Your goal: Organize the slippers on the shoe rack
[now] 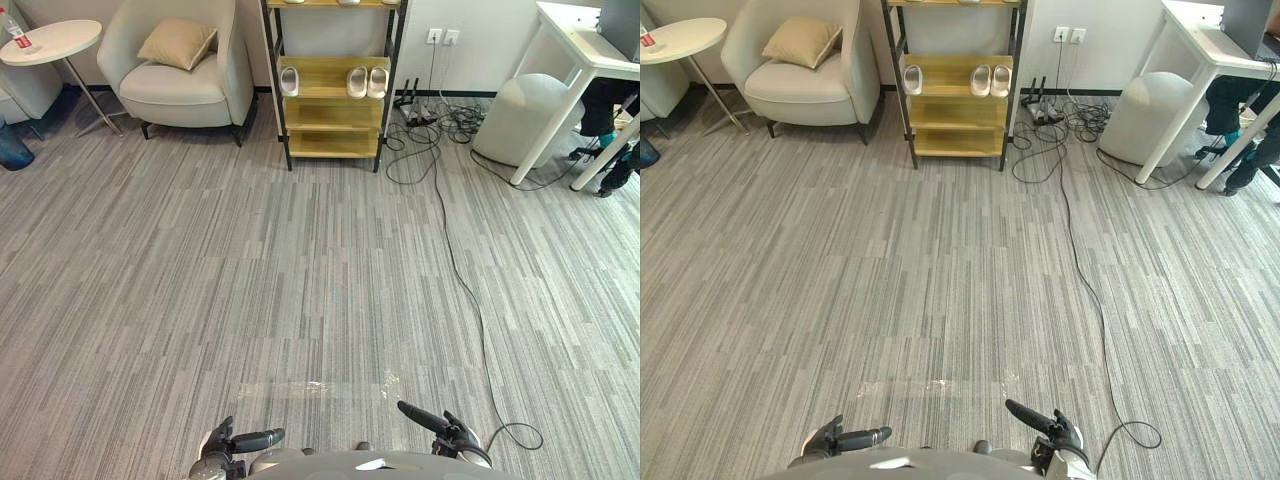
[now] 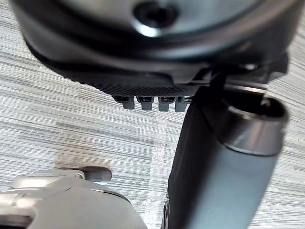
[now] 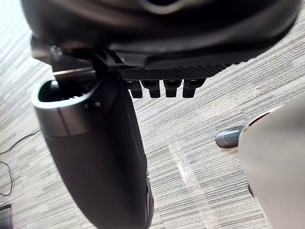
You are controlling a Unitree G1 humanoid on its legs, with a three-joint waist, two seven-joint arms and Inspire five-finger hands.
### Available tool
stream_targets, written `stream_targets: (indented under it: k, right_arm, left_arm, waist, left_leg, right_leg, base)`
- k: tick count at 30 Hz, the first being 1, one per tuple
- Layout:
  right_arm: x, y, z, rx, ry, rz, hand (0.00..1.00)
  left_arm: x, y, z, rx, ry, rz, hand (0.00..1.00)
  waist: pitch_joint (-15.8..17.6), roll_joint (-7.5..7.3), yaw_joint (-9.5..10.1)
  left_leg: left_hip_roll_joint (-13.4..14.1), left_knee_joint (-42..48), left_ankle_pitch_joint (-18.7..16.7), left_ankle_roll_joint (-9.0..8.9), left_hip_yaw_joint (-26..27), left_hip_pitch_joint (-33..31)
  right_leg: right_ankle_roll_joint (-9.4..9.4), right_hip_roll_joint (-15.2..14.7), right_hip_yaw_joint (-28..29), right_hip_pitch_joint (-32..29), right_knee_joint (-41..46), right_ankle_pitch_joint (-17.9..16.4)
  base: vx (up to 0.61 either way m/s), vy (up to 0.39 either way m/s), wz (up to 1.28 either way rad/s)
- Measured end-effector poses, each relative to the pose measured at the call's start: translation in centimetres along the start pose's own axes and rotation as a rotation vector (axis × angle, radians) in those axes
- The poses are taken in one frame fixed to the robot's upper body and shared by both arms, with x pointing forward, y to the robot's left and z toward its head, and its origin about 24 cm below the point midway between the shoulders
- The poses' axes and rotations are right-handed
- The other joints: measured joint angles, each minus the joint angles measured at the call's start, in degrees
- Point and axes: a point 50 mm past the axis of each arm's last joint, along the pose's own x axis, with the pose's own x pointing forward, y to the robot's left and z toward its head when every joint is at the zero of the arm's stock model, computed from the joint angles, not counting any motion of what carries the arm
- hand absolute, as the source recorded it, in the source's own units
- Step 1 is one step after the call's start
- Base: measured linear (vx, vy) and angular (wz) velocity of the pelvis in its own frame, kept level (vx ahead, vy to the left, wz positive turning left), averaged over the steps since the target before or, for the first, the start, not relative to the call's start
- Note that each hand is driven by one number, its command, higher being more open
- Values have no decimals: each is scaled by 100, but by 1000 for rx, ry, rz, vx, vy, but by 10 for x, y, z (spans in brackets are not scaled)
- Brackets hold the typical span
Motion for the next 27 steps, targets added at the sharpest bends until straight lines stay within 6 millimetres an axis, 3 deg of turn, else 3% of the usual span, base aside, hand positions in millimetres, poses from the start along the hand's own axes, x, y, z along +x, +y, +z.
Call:
stream_targets:
  k: [27]
  right_arm:
    - [0,4,3,-66,-11,15,100]
  left_arm:
    - [1,0,3,35,-2,5,100]
  waist:
    - [15,-12,5]
  left_leg:
    - [1,12,-7,-9,13,-9]
  right_leg:
    - [-1,-1,6,-10,-11,2]
  base:
    - [-9,-2,0]
